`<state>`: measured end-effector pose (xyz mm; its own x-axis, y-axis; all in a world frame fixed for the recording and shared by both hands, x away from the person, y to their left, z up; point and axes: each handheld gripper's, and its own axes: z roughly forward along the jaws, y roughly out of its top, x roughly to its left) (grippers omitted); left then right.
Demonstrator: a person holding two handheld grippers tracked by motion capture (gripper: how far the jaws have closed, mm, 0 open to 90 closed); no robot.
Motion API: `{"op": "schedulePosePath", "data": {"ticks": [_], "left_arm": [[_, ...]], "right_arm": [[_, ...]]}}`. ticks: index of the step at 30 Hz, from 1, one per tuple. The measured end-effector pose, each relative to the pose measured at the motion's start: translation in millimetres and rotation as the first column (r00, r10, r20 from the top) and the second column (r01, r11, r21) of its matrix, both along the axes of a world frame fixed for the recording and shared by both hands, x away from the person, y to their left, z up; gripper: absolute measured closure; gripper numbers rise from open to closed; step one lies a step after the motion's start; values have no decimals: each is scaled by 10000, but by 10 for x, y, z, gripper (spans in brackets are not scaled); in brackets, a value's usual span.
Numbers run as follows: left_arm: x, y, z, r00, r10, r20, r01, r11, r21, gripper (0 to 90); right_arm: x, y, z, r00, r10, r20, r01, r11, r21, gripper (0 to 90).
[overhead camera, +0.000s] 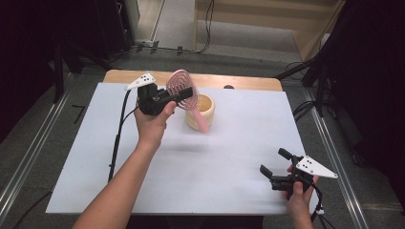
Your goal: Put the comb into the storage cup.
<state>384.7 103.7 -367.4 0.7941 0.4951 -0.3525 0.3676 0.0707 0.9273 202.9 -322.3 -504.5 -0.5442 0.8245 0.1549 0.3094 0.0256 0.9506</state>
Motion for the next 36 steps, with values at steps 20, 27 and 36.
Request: {"op": "schedulePosePath", "data": {"ticks": [20,27,36], "left_arm": [[127,-4,139,9992,357,178,-353,9992,-178,652],[179,-6,191,9984,489,286,-484,9986,-196,652],[280,-21,183,9976,662,218,-659,9977,-141,652]], "right_arm": [[-3,6,16,10000,53,-5,-52,9999,120,0],[1,5,15,10000,44,-6,-44,9999,167,0],[5,9,6,10000,75,-48,-74,9999,137,0]]}}
